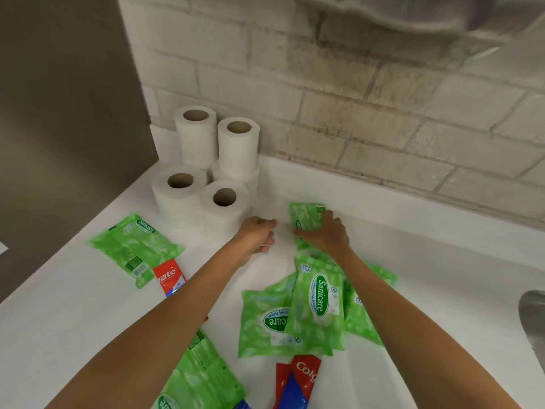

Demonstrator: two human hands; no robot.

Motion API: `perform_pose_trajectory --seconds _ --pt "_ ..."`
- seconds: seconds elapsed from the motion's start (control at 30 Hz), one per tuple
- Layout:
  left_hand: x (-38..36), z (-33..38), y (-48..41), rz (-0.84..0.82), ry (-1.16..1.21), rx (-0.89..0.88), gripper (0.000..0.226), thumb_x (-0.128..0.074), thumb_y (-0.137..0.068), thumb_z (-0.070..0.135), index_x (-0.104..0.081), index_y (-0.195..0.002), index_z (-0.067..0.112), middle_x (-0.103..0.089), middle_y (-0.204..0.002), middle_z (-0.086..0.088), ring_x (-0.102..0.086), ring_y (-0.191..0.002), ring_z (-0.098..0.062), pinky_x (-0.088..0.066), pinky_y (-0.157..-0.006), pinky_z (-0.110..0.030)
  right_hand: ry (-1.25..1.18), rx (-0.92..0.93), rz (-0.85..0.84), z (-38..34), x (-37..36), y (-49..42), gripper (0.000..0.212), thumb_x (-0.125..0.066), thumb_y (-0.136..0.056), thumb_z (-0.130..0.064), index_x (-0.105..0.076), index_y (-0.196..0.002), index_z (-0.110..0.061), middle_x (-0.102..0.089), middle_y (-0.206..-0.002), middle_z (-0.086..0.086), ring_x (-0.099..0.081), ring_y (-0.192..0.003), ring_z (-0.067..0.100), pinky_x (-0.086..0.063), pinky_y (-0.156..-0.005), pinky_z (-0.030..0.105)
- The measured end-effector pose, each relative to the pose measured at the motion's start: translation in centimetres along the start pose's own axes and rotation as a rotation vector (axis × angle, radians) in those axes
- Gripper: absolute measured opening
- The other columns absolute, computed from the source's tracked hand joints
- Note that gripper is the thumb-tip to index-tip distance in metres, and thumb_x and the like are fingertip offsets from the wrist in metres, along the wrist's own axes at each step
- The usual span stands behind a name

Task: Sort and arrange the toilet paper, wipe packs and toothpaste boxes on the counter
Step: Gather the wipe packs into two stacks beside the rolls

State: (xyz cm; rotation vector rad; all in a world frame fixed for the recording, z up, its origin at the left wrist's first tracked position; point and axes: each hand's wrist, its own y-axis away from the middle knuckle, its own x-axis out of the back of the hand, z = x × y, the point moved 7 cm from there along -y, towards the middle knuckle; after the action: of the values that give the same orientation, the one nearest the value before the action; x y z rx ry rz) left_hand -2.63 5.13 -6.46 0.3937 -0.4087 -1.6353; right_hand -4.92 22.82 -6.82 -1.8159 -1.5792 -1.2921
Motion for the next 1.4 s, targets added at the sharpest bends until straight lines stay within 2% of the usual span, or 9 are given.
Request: perform_pose_trajectory --seconds 0.17,0.37,0.47,0.57,0.73,0.83,1.17,1.3,1.4 --pt "0.8 -0.5 0.3 -0.033 0.000 -0.006 0.021 -0.046 -0.095 0.018 -0.040 -0.075 0.020 -0.038 -0.070 -0.003 -0.039 -0.062 -0.017 -0.031 -0.055 -0.025 0.153 -0.053 0.068 -1.4 -1.2 -0.3 0.100 -0.075 -0.064 -0.052 -0.024 -0.139 -0.010 -0.038 -0.135 0.016 -0.036 -0.128 0.034 -0.034 -0.103 0.043" --pt "0.5 -0.5 0.3 -0.055 -0.034 -0.026 0.020 -0.047 -0.094 0.016 -0.039 -0.076 0.020 -0.040 -0.074 -0.005 -0.040 -0.064 -0.017 -0.031 -0.056 -0.024 -0.008 -0.070 0.076 -0.8 -0.5 -0.9 0.083 -0.074 -0.068 -0.040 -0.032 -0.133 -0.011 -0.044 -0.129 0.016 -0.042 -0.123 0.035 -0.038 -0.098 0.041" --pt "0.0 0.0 0.4 -0.055 -0.018 -0.030 0.022 -0.047 -0.094 0.014 -0.040 -0.074 0.020 -0.041 -0.074 -0.004 -0.041 -0.063 -0.017 -0.031 -0.055 -0.024 -0.428 -0.123 0.003 -0.2 0.6 -0.6 0.069 -0.067 -0.075 -0.043 -0.044 -0.129 -0.007 -0.057 -0.114 0.011 -0.056 -0.105 0.029 -0.045 -0.087 0.035" --pt "-0.9 0.9 0.4 -0.044 0.014 -0.036 0.015 -0.046 -0.095 0.016 -0.048 -0.079 0.017 -0.050 -0.075 -0.002 -0.050 -0.065 -0.015 -0.040 -0.059 -0.023 -1.135 -0.140 -0.347 -1.0 0.4 0.8 0.054 -0.052 -0.082 -0.040 -0.054 -0.122 -0.004 -0.058 -0.093 0.010 -0.056 -0.079 0.023 -0.048 -0.071 0.032" --pt "-3.3 2.2 0.3 -0.060 0.042 -0.020 0.022 -0.050 -0.093 0.031 -0.053 -0.099 0.010 -0.057 -0.082 -0.003 -0.057 -0.077 -0.019 -0.048 -0.068 -0.028 -1.587 -0.105 -0.550 -1.3 1.7 3.1 0.055 -0.054 -0.064 -0.038 -0.060 -0.109 -0.006 -0.065 -0.095 0.014 -0.060 -0.087 0.028 -0.053 -0.077 0.035" --pt "-4.8 2.6 0.3 -0.078 0.003 -0.016 0.027 -0.055 -0.089 0.038 -0.059 -0.089 0.011 -0.062 -0.089 -0.006 -0.059 -0.078 -0.019 -0.049 -0.068 -0.027 -1.584 -0.121 -0.488 -0.3 1.8 3.5 0.044 -0.044 -0.079 -0.038 -0.060 -0.107 -0.008 -0.066 -0.100 0.016 -0.060 -0.092 0.028 -0.049 -0.082 0.039" --pt "-6.3 0.7 -0.6 -0.095 0.124 0.100 0.042 -0.065 -0.085 0.022 -0.053 -0.121 0.006 -0.064 -0.108 -0.009 -0.060 -0.096 -0.022 -0.050 -0.073 -0.033 -1.247 -0.137 -0.405 1.2 1.5 3.8 0.034 -0.033 -0.095 -0.030 -0.063 -0.097 -0.013 -0.074 -0.084 0.005 -0.070 -0.073 0.017 -0.053 -0.063 0.027" --pt "-5.4 0.2 -1.7 0.020 0.153 0.094 0.034 -0.068 -0.082 0.014 -0.057 -0.112 0.002 -0.067 -0.092 -0.008 -0.062 -0.074 -0.018 -0.049 -0.051 -0.025 -0.875 -0.160 -0.297 3.4 2.6 2.7 0.037 -0.035 -0.098 -0.031 -0.052 -0.125 -0.012 -0.062 -0.116 0.011 -0.056 -0.094 0.020 -0.046 -0.084 0.031" --pt "-4.3 -0.2 -3.3 0.162 0.073 0.063 0.034 -0.070 -0.080 0.011 -0.059 -0.109 -0.003 -0.067 -0.107 -0.018 -0.066 -0.090 -0.030 -0.057 -0.072 -0.036 -0.856 -0.166 -0.220 5.0 4.0 2.1 0.039 -0.036 -0.099 -0.026 -0.046 -0.133 -0.012 -0.054 -0.131 0.017 -0.052 -0.105 0.023 -0.042 -0.097 0.037"
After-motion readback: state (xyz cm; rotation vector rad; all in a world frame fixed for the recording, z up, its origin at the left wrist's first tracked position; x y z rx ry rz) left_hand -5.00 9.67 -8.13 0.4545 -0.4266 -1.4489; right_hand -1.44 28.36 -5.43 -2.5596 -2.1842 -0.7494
